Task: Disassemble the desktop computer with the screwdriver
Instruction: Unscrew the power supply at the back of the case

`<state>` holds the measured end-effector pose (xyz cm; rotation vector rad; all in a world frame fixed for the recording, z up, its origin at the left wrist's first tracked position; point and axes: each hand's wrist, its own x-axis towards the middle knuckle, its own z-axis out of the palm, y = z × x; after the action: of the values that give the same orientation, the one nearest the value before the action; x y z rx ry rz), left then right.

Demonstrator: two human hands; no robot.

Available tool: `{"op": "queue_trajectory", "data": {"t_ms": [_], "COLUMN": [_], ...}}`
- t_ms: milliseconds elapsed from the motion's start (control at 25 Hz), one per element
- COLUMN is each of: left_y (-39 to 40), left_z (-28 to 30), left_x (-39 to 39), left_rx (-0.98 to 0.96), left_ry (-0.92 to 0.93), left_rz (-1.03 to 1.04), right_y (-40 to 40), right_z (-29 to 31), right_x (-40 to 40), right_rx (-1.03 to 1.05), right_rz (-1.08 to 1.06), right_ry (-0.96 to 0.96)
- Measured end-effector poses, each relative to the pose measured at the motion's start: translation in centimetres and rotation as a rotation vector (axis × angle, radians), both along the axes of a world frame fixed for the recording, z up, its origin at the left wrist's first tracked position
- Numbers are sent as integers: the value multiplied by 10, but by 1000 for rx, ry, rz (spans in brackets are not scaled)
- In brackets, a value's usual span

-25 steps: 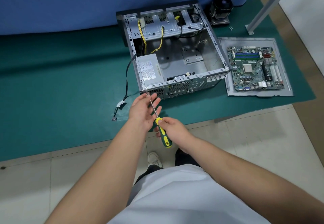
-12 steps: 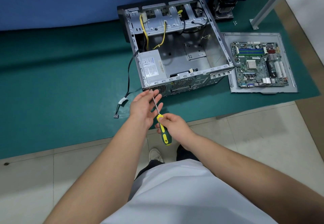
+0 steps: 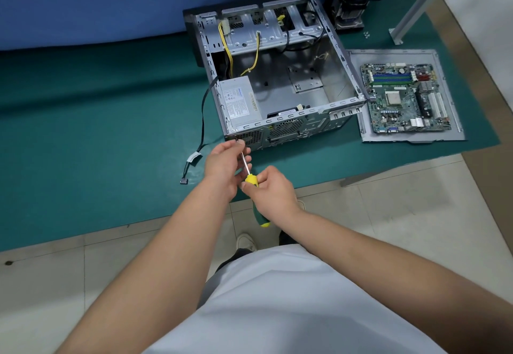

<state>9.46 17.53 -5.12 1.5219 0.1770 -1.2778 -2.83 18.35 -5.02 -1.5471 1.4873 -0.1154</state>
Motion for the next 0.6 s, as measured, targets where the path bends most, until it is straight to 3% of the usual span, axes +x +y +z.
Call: {"op": "queue_trajectory", "data": {"t_ms": [200, 400, 520, 600], "left_y": [8, 11, 7, 7], "left_z": [1, 9, 12, 14], "left_x": [-4, 0, 4, 4], "left_rx": [98, 84, 103, 108], "left_ry": [-187, -173, -159, -141], "left_rz": [-90, -153, -173, -168], "right_y": [0, -5, -6, -7], "right_z": [-3, -9, -8, -5], "right_x": [10, 4, 2, -2], "right_rx": [-59, -22, 111, 308], "right_rz": [12, -39, -57, -62], "right_ry": [72, 45, -73, -230]}}
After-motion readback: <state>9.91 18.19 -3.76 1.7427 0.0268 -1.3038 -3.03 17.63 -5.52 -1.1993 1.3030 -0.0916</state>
